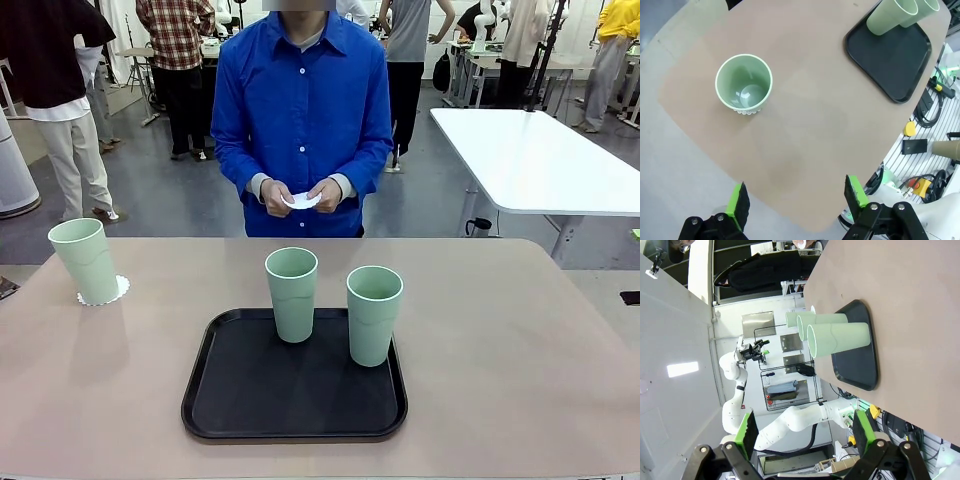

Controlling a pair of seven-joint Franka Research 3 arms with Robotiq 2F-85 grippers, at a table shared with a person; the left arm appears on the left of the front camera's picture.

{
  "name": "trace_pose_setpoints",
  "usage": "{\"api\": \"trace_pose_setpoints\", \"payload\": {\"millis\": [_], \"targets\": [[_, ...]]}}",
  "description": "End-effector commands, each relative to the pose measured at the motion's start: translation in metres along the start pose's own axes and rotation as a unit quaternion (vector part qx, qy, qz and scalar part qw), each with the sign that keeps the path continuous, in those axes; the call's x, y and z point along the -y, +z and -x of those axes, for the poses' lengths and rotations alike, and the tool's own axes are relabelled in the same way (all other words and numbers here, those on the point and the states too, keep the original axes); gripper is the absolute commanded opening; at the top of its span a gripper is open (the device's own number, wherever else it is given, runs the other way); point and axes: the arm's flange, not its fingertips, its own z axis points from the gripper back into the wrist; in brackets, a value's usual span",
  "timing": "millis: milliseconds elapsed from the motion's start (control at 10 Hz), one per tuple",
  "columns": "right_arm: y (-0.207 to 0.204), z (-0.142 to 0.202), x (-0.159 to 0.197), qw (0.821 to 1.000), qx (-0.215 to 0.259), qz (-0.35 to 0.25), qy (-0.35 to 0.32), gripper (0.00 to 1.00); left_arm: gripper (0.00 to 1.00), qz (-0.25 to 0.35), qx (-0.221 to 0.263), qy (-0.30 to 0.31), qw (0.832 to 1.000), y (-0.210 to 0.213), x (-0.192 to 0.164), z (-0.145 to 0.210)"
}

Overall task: Place coasters on the table and set cups on them.
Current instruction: Take one Reusable plastic cup from the Flat Tray and place it on a coaster set by the human.

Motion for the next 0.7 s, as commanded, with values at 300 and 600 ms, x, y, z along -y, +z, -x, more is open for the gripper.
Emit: {"api": "trace_pose_setpoints", "payload": {"millis": [300, 600], "targets": [[0.000, -0.002, -0.001, 1.000, 0.006, -0.009, 0.001, 1.00, 1.00, -0.107, -0.014, 0.190, 0.976, -0.028, 0.073, 0.022], [0.000, -0.002, -0.001, 1.000, 0.006, -0.009, 0.001, 1.00, 1.00, -0.060, -0.089, 0.198, 0.974, -0.061, 0.121, 0.054]]}}
